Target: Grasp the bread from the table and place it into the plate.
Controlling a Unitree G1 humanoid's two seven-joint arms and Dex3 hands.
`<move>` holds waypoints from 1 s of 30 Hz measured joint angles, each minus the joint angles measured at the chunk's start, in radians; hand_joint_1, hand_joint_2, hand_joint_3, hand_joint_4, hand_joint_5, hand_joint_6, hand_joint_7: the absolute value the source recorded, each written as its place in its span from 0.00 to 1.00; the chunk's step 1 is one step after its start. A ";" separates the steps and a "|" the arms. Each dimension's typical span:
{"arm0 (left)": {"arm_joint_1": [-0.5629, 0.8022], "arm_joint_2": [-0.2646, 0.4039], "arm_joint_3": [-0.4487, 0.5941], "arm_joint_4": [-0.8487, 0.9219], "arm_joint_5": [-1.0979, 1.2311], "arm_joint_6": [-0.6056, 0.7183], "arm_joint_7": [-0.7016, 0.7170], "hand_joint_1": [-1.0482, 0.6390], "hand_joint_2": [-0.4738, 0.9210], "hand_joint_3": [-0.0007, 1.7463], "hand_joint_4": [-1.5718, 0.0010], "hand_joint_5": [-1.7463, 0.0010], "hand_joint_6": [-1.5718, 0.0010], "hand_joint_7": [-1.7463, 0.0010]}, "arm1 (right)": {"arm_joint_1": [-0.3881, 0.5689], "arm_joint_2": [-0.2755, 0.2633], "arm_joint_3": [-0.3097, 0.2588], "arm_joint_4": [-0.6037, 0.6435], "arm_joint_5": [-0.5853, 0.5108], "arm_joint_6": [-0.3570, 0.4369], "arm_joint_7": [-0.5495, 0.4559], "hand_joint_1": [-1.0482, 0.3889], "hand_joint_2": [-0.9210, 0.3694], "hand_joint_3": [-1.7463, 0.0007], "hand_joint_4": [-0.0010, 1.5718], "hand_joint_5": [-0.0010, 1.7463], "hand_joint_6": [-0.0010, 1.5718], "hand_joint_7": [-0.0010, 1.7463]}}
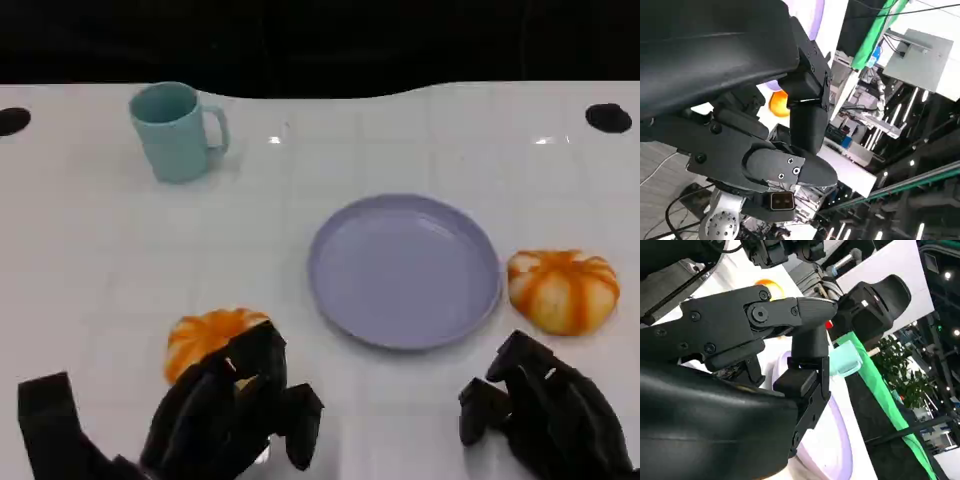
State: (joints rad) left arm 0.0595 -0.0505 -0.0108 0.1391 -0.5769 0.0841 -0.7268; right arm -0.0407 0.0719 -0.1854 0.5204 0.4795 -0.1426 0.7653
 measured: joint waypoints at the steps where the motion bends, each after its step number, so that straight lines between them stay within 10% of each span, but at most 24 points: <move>1: 0.000 0.000 0.000 0.000 0.000 0.000 0.000 0.20 1.00 0.10 0.38 0.00 0.54 0.00 | 0.000 0.000 0.000 0.000 0.000 0.000 0.000 0.34 0.00 0.85 0.50 0.95 0.43 0.82; 16: -0.001 0.001 0.001 0.003 0.008 -0.022 0.000 0.19 1.00 0.12 0.42 0.00 0.59 0.03 | -0.002 0.000 0.002 -0.005 -0.001 0.007 -0.012 0.34 0.00 0.85 0.50 0.95 0.44 0.82; 22: -0.006 0.006 0.006 0.002 0.073 -0.114 0.001 0.16 1.00 0.13 0.64 0.03 0.71 0.25 | -0.001 0.000 0.004 -0.011 -0.003 0.014 -0.021 0.34 0.00 0.85 0.50 0.95 0.44 0.82; 30: -0.073 0.129 -0.007 -0.026 0.336 -0.350 0.031 0.13 1.00 0.14 0.74 0.40 0.79 0.67 | 0.001 0.001 0.005 -0.016 -0.004 0.017 -0.022 0.33 0.00 0.85 0.50 0.95 0.44 0.82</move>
State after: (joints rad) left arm -0.0138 0.0789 -0.0180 0.1134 -0.2408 -0.2654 -0.6957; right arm -0.0399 0.0727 -0.1803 0.5039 0.4752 -0.1261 0.7435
